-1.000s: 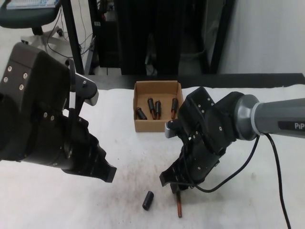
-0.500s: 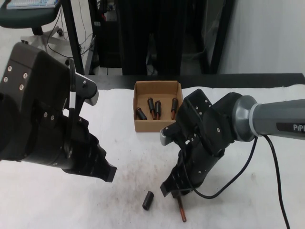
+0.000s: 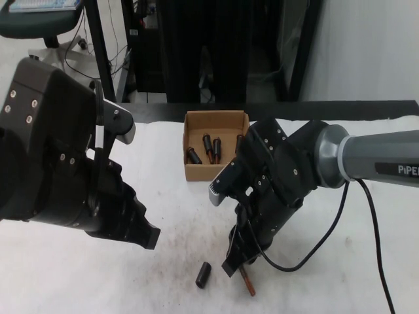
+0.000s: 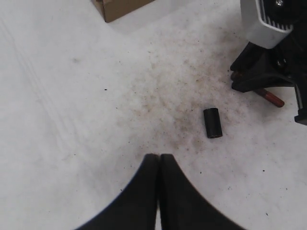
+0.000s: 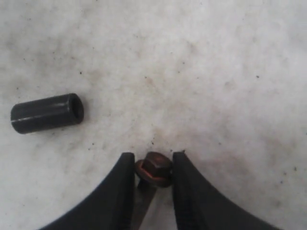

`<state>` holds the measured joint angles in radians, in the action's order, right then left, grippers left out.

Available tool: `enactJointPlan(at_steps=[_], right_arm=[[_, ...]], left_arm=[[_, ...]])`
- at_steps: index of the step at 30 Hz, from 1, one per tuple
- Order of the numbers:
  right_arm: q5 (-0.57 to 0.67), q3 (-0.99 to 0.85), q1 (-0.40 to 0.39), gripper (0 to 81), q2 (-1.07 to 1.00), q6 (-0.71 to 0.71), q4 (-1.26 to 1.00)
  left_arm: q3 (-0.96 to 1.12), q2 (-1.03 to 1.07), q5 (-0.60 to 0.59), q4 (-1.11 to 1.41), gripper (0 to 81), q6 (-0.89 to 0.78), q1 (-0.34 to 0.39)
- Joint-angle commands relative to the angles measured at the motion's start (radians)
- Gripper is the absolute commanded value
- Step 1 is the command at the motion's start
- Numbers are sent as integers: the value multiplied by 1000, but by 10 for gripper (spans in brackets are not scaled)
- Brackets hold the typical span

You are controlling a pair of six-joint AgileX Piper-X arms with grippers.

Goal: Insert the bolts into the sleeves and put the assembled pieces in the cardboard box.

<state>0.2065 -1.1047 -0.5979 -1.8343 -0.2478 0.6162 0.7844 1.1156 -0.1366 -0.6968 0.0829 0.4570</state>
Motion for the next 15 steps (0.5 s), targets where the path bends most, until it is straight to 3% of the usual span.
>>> enactJointPlan(at_steps=[1, 6, 15], right_arm=[[11, -11, -1, 121, 2, -15, 28], [11, -11, 1, 307, 2, -15, 55], [11, -11, 1, 270, 4, -15, 131]], left_arm=[[4, -8, -9, 6, 2, 4, 1], [4, -8, -9, 6, 2, 4, 1], [4, -8, -9, 6, 2, 4, 1]])
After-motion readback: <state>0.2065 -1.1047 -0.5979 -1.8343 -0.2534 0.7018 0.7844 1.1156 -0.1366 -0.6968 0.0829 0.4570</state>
